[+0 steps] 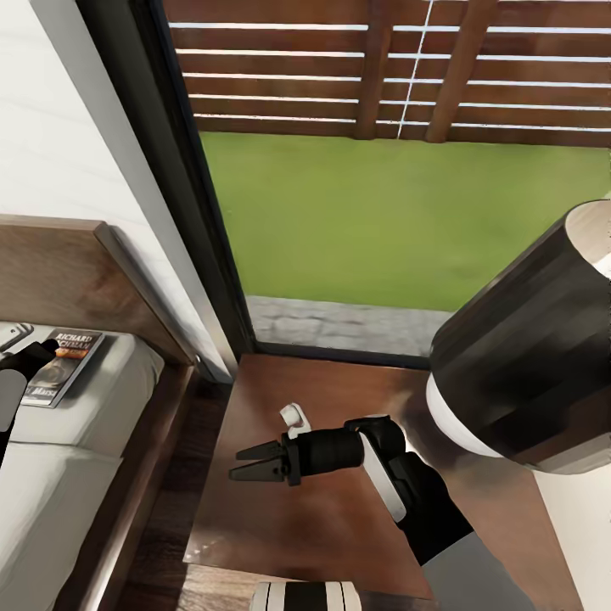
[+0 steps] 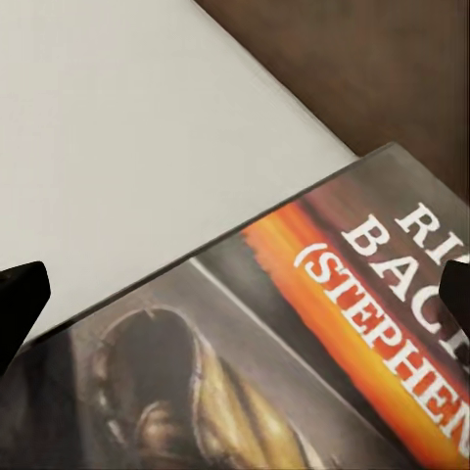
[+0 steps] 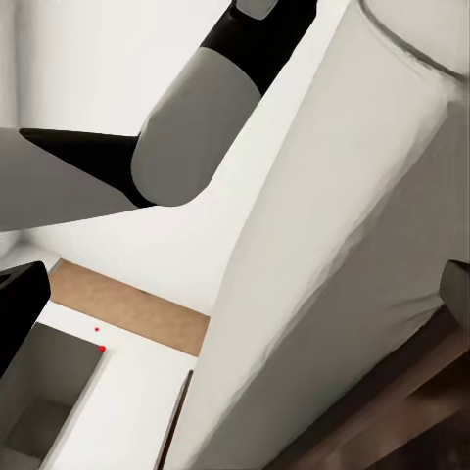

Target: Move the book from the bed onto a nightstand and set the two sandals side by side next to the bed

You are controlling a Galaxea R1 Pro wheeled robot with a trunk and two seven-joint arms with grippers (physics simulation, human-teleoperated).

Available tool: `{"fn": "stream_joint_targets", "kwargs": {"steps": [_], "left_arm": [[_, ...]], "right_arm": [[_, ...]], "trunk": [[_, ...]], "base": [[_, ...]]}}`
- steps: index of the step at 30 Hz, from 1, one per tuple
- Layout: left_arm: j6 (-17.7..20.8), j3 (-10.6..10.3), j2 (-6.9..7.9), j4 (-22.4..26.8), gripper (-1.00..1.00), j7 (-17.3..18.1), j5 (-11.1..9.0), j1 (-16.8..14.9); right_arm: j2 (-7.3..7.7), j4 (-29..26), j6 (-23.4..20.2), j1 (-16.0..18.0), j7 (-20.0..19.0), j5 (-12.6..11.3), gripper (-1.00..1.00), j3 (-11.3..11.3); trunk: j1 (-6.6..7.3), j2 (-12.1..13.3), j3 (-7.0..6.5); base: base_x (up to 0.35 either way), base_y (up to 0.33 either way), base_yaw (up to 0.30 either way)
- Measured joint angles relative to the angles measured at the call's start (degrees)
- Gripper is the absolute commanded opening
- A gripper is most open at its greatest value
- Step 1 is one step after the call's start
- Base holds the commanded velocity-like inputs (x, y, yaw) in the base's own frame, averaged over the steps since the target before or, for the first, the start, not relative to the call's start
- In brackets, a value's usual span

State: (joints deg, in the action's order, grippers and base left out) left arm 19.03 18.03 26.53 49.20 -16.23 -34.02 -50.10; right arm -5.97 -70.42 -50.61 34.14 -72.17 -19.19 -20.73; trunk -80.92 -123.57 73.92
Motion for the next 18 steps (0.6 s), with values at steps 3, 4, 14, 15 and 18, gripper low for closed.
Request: {"fn": "stream_joint_targets", "kwargs": {"steps": [3, 4, 14, 15, 18], "left_arm": [[0.0, 0.0, 0.0, 0.0, 1.0, 0.0, 0.0, 0.0], [0.0, 0.0, 0.0, 0.0, 1.0, 0.0, 0.0, 0.0], [0.0, 0.0, 0.0, 0.0, 1.0, 0.0, 0.0, 0.0], [0.0, 0.0, 0.0, 0.0, 1.0, 0.0, 0.0, 0.0], [0.0, 0.0, 0.0, 0.0, 1.0, 0.0, 0.0, 0.0]], "right_arm": [[0.02, 0.0, 0.0, 0.0, 0.0, 0.0, 1.0, 0.0], [0.04, 0.0, 0.0, 0.0, 0.0, 0.0, 1.0, 0.0], [0.03, 0.0, 0.0, 0.0, 0.0, 0.0, 1.0, 0.0], [0.04, 0.0, 0.0, 0.0, 0.0, 0.0, 1.0, 0.0], [0.03, 0.0, 0.0, 0.0, 0.0, 0.0, 1.0, 0.0]], "trunk": [[0.0, 0.0, -0.01], [0.0, 0.0, -0.01], [0.0, 0.0, -0.14], [0.0, 0.0, -0.15], [0.0, 0.0, -0.16]], "base": [[0.0, 0.0, -0.008], [0.0, 0.0, -0.002], [0.0, 0.0, -0.058], [0.0, 0.0, -0.026], [0.0, 0.0, -0.011]]}}
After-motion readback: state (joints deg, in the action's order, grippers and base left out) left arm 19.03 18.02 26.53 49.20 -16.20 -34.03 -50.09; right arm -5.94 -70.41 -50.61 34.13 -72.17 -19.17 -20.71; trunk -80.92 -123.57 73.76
